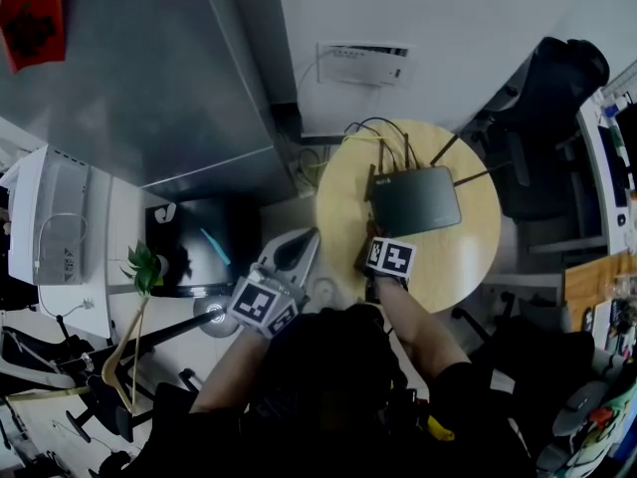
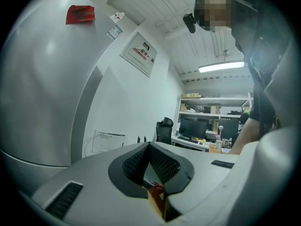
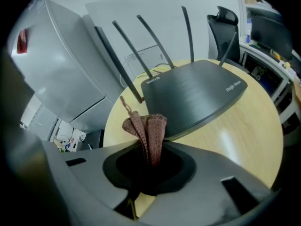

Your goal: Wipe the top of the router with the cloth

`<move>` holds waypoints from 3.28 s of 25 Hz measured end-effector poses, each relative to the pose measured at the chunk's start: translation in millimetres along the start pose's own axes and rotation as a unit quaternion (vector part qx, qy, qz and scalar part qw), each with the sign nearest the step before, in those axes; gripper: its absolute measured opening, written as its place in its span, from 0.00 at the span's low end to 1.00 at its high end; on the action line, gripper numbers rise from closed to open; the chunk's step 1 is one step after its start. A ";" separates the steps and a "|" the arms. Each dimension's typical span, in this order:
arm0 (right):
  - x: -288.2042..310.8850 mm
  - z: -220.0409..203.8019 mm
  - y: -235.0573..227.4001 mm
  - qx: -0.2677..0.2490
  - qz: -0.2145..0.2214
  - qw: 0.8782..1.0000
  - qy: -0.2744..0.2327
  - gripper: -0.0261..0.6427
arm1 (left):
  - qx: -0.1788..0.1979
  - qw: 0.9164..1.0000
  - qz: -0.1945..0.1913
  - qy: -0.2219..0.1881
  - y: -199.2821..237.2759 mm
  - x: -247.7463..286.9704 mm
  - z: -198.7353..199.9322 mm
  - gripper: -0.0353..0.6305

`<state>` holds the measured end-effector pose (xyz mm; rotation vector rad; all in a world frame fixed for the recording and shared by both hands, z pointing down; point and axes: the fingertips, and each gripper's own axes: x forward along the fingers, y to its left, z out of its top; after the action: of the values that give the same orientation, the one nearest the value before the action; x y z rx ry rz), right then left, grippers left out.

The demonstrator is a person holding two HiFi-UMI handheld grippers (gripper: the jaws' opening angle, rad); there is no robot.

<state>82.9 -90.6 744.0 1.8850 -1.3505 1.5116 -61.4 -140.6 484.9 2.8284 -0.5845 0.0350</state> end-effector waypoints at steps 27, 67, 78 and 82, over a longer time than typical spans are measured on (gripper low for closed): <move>-17.3 2.9 -66.9 -0.410 0.019 0.910 0.063 0.14 | 0.004 0.999 0.045 -0.022 -58.5 30.5 11.3 0.04; -18.6 57.5 -186.8 -0.417 -0.016 0.905 0.084 0.14 | 0.037 0.999 0.024 -0.018 -85.5 108.2 31.9 0.04; -21.0 74.0 -215.7 -0.380 -0.027 0.922 0.070 0.14 | 0.041 0.999 0.022 -0.013 -80.9 110.1 27.9 0.04; -23.8 74.3 -229.5 -0.351 -0.041 0.933 0.074 0.14 | 0.040 0.999 0.019 -0.013 -81.5 111.3 29.4 0.04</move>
<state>316.8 -28.5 757.3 1.3235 -1.4596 0.9184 72.1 -118.7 445.1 2.8995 -0.6568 0.0290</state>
